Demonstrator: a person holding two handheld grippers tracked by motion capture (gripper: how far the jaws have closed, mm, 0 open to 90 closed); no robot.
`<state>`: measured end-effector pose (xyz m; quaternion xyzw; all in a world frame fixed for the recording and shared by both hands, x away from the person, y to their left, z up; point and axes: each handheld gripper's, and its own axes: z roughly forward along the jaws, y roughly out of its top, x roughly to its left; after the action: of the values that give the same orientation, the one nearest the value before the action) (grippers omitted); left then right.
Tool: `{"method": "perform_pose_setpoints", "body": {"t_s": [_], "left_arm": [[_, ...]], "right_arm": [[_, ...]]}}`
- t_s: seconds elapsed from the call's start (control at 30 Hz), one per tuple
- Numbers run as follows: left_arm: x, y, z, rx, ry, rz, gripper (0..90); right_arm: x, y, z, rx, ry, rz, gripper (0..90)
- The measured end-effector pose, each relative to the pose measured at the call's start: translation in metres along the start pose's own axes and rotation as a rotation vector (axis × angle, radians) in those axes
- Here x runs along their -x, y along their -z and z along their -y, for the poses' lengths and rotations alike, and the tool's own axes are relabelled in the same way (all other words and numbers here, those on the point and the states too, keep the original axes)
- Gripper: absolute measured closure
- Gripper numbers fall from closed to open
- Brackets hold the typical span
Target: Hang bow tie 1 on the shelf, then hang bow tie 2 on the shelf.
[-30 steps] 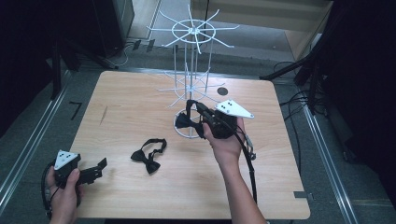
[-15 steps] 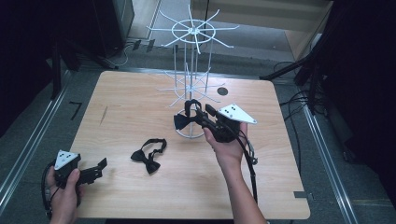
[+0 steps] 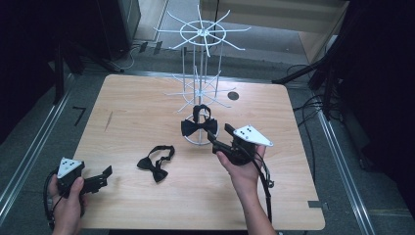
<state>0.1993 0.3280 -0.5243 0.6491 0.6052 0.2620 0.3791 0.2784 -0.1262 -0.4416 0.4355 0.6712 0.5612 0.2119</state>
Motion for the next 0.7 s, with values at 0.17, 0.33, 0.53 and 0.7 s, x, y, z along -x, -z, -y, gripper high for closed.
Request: {"method": "perform_pose_setpoints", "body": {"t_s": [0.17,0.33,0.53,0.7], "left_arm": [[0.000,0.000,0.000,-0.002,0.000,0.000,0.0],[0.000,0.000,0.000,0.001,0.000,0.000,0.0],[0.000,0.000,0.000,0.000,-0.001,0.000,0.0],[0.000,0.000,0.000,-0.001,-0.003,-0.002,0.0]], "right_arm": [[0.003,0.002,0.012,-0.017,-0.015,0.003,33.5],[0.000,0.001,0.030,-0.046,-0.025,-0.005,33.5],[-0.008,-0.005,0.046,-0.078,-0.034,-0.021,33.8],[-0.017,-0.010,0.055,-0.100,-0.033,-0.041,38.5]]}}
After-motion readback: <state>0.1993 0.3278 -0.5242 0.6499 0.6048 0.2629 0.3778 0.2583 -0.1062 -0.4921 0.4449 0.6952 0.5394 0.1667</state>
